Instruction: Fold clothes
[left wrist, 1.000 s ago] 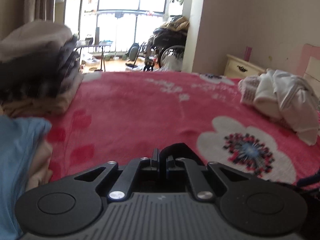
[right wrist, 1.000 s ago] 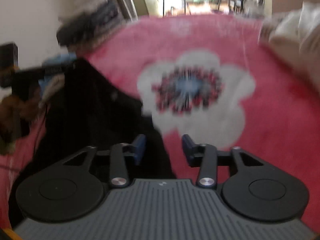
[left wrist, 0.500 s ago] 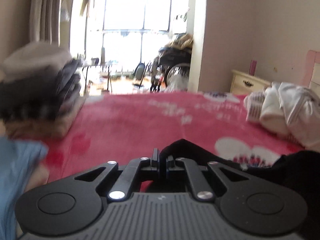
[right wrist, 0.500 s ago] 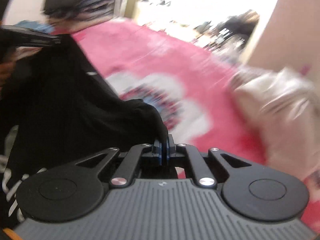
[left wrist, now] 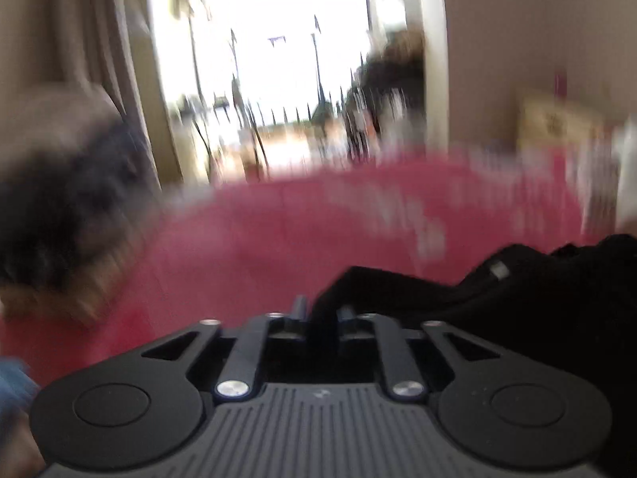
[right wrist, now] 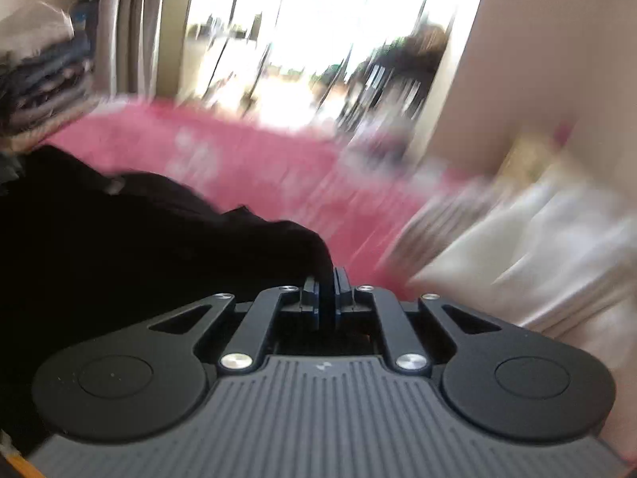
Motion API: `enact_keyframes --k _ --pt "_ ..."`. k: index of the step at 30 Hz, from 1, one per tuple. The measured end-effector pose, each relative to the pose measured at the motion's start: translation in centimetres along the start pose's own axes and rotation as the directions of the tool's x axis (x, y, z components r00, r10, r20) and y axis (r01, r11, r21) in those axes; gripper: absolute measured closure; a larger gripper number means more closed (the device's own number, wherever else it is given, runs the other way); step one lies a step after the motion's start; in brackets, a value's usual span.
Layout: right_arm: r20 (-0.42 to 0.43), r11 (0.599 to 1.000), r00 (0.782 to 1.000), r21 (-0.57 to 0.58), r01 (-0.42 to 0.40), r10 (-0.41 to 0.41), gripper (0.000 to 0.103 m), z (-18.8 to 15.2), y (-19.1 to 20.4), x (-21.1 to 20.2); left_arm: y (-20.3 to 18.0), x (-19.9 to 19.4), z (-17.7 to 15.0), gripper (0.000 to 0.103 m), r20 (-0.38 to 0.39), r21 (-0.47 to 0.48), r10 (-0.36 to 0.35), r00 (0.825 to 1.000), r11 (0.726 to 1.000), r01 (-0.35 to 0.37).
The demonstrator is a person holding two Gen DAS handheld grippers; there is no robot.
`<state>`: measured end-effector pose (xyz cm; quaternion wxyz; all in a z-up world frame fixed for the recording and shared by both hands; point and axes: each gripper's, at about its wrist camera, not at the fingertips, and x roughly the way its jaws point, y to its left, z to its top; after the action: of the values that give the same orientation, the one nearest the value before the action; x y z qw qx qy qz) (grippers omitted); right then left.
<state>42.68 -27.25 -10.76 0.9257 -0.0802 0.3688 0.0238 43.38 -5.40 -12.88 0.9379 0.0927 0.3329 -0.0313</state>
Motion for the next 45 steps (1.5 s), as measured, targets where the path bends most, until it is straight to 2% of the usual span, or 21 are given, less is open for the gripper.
enact_keyframes --k 1,3,4,5,6,9,11,13,16,19,22,25,27,30,32,35,38,39,41,43,45 --pt "-0.070 1.000 0.997 0.026 -0.017 0.018 0.088 -0.7 0.0 1.6 -0.3 0.4 -0.6 0.077 -0.010 0.016 0.007 1.000 1.000 -0.007" --pt "-0.075 0.999 0.997 0.047 -0.009 0.013 0.080 -2.1 -0.2 1.6 -0.8 0.1 -1.5 0.070 0.021 0.042 0.028 0.999 0.999 -0.029" --pt "-0.067 0.998 0.998 0.055 -0.003 0.006 0.067 -2.7 -0.3 1.4 -0.9 -0.2 -1.5 0.063 0.022 0.043 0.029 0.999 0.999 -0.030" --pt "-0.053 0.997 0.999 0.073 -0.007 0.011 0.049 -3.0 -0.7 0.6 -0.8 -0.4 -1.4 0.059 0.016 0.038 0.025 1.000 0.999 -0.026" --pt "-0.037 0.995 0.999 0.097 -0.018 0.022 0.044 -3.2 -1.4 -0.5 -0.6 -0.7 -1.1 0.056 0.012 0.031 0.018 1.000 0.999 -0.019" --pt "0.013 0.984 0.999 0.173 -0.053 0.051 0.043 -3.8 -3.5 -4.2 0.7 -1.7 -0.2 0.045 0.027 -0.006 0.013 1.000 1.000 -0.012" --pt "0.047 0.960 0.995 0.263 -0.093 0.083 0.040 -4.4 -5.4 -7.5 1.9 -2.9 0.3 0.037 0.032 -0.062 0.011 0.999 0.998 -0.009" --pt "0.079 0.910 0.987 0.382 -0.162 0.142 0.036 -5.9 -7.5 -11.5 2.9 -3.9 0.8 0.036 0.032 -0.118 0.006 0.999 0.993 -0.002" --pt "0.116 0.800 0.967 0.543 -0.254 0.229 0.033 -9.2 -10.2 -17.2 4.7 -6.7 0.9 0.036 0.045 -0.180 0.003 0.999 0.984 0.005" --pt "0.125 0.698 0.953 0.655 -0.289 0.277 0.033 -14.1 -12.0 -22.8 6.7 -10.8 0.5 0.036 0.076 -0.228 -0.001 0.997 0.973 0.019" --pt "0.108 0.673 0.957 0.690 -0.267 0.269 0.033 -18.9 -12.0 -27.6 8.7 -16.5 -0.4 0.036 0.127 -0.260 -0.025 0.992 0.964 0.057" --pt "0.071 0.652 0.959 0.720 -0.239 0.274 0.033 -24.3 -10.5 -30.9 9.8 -22.8 -2.3 0.029 0.148 -0.244 -0.062 0.987 0.965 0.097" --pt "0.060 0.606 0.953 0.759 -0.236 0.297 0.033 -27.7 -9.3 -31.9 10.0 -26.6 -4.3 0.027 0.129 -0.232 -0.097 0.987 0.965 0.125" --pt "0.065 0.524 0.940 0.816 -0.243 0.335 0.033 -32.0 -7.1 -32.8 10.0 -31.5 -8.8 0.027 0.040 -0.193 -0.161 0.986 0.967 0.166" --pt "0.073 0.495 0.933 0.832 -0.252 0.352 0.033 -33.7 -5.8 -33.1 9.9 -33.9 -12.1 0.027 -0.039 -0.179 -0.186 0.982 0.968 0.176" --pt "0.077 0.496 0.929 0.828 -0.263 0.363 0.033 -35.0 -4.3 -33.2 10.3 -36.4 -17.0 0.028 -0.142 -0.225 -0.229 0.963 0.955 0.194" --pt "0.101 0.485 0.915 0.822 -0.297 0.390 0.033 -35.3 -3.4 -33.2 10.5 -36.9 -21.5 0.033 -0.208 -0.329 -0.293 0.933 0.919 0.215" --pt "0.109 0.494 0.910 0.811 -0.314 0.399 0.033 -35.1 -3.2 -33.2 10.6 -36.9 -22.9 0.034 -0.222 -0.367 -0.315 0.923 0.904 0.220" --pt "0.120 0.557 0.911 0.758 -0.340 0.394 0.033 -34.1 -2.3 -33.7 10.4 -36.5 -24.9 0.040 -0.230 -0.429 -0.343 0.911 0.876 0.221" --pt "0.153 0.643 0.909 0.662 -0.385 0.387 0.033 -33.0 -1.0 -35.1 10.2 -36.0 -26.5 0.043 -0.232 -0.481 -0.361 0.903 0.850 0.216" --pt "0.198 0.729 0.890 0.514 -0.451 0.411 0.033 -31.6 1.3 -36.8 10.3 -35.3 -27.2 0.046 -0.221 -0.511 -0.372 0.902 0.831 0.218"
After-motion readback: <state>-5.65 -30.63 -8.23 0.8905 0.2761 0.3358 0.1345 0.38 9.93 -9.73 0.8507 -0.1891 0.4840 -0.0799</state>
